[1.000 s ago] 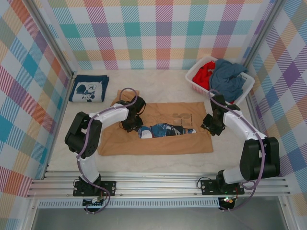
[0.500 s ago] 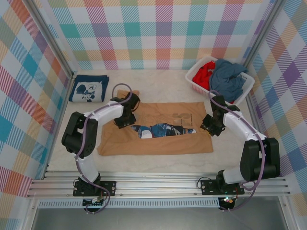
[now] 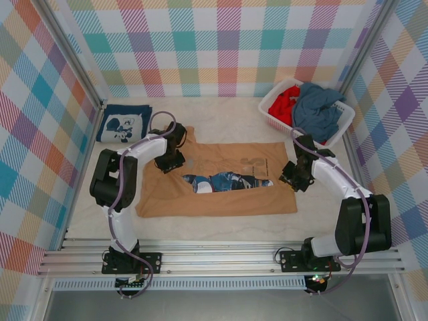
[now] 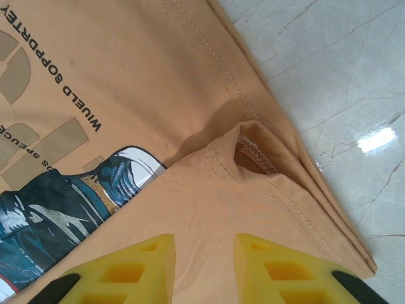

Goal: Fold and stack the t-shirts

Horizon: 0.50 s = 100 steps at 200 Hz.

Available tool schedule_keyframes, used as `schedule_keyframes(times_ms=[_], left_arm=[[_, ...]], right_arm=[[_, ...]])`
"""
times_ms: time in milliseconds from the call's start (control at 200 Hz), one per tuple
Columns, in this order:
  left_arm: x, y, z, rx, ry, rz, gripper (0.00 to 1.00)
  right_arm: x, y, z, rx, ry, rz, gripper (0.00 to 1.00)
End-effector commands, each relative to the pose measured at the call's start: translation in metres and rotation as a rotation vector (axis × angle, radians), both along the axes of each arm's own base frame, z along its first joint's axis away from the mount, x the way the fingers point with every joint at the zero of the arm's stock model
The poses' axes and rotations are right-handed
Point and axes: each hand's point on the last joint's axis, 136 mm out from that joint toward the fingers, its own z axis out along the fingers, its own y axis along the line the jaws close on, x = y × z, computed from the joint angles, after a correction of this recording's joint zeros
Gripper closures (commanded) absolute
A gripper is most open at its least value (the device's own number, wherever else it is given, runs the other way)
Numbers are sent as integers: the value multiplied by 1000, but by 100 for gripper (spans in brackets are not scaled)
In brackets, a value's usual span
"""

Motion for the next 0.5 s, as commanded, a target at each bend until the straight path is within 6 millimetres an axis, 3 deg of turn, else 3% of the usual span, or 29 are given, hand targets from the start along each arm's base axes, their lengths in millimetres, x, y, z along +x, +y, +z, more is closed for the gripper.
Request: schedule_keyframes(times_ms=[0, 245, 420, 495], left_arm=[[-10, -3, 0, 6, 39, -15, 69], [-22, -5, -15, 26, 95, -29, 73], [-21, -6, -9, 33, 81, -45, 85], [-21, -5, -6, 45, 75, -55, 95]], right_arm=[[-4, 1, 0, 8, 1, 1, 70], [-2, 2, 0, 9, -2, -1, 70], [-2, 2, -1, 11, 3, -1, 70], [-3, 2, -2, 10, 3, 0, 70]])
